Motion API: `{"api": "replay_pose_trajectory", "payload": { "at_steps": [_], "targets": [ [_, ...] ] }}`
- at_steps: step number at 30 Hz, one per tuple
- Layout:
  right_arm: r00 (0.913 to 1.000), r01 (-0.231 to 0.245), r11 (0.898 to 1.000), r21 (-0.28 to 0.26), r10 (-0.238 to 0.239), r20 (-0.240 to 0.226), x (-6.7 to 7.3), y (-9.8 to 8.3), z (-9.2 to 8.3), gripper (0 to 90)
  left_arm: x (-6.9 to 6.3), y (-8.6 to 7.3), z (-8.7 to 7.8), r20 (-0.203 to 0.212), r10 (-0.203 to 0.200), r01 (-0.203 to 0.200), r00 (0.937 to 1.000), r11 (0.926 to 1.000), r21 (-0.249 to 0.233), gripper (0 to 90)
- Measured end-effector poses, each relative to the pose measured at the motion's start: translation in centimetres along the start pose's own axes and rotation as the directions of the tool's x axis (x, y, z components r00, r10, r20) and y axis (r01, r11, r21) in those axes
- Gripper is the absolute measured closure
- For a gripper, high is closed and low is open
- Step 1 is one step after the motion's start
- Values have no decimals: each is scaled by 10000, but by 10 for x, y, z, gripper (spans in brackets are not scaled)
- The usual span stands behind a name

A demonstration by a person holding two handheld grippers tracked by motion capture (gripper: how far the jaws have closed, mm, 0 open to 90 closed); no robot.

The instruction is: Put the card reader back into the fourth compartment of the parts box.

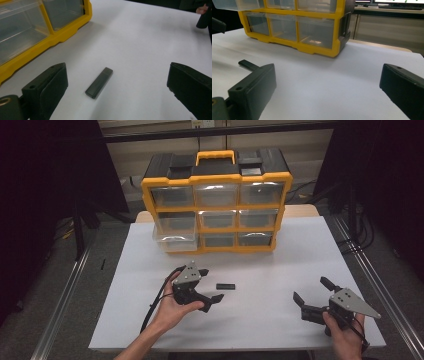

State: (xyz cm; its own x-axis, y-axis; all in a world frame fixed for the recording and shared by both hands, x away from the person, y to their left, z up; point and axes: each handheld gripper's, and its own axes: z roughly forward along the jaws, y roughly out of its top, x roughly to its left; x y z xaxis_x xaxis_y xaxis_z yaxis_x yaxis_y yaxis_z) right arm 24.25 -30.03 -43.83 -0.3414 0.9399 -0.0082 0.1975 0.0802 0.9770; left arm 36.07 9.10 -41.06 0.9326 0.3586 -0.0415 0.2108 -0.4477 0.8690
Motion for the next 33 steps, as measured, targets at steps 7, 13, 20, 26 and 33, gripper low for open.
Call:
{"api": "replay_pose_trajectory", "payload": {
  "at_steps": [7,13,20,26,33],
  "targets": [
    [10000,-1,10000,0,1,-31,0,0,0,8,3,6,9,322,218,-226,9992,9995,228,41],
    [10000,29,10000,-1,-29,-21,0,0,0,8,8,8,16,594,178,-229,9981,9960,862,41],
    [10000,29,10000,9,-29,-35,0,0,0,9,20,9,30,684,219,-341,9974,9826,1823,44],
    [10000,75,10000,32,-75,-24,0,0,0,9,24,16,39,669,925,-1063,9935,9633,2464,81],
    [10000,83,10000,14,-83,-21,0,0,0,9,29,23,50,962,1061,-1304,9897,9457,2977,78]
  ]
}}
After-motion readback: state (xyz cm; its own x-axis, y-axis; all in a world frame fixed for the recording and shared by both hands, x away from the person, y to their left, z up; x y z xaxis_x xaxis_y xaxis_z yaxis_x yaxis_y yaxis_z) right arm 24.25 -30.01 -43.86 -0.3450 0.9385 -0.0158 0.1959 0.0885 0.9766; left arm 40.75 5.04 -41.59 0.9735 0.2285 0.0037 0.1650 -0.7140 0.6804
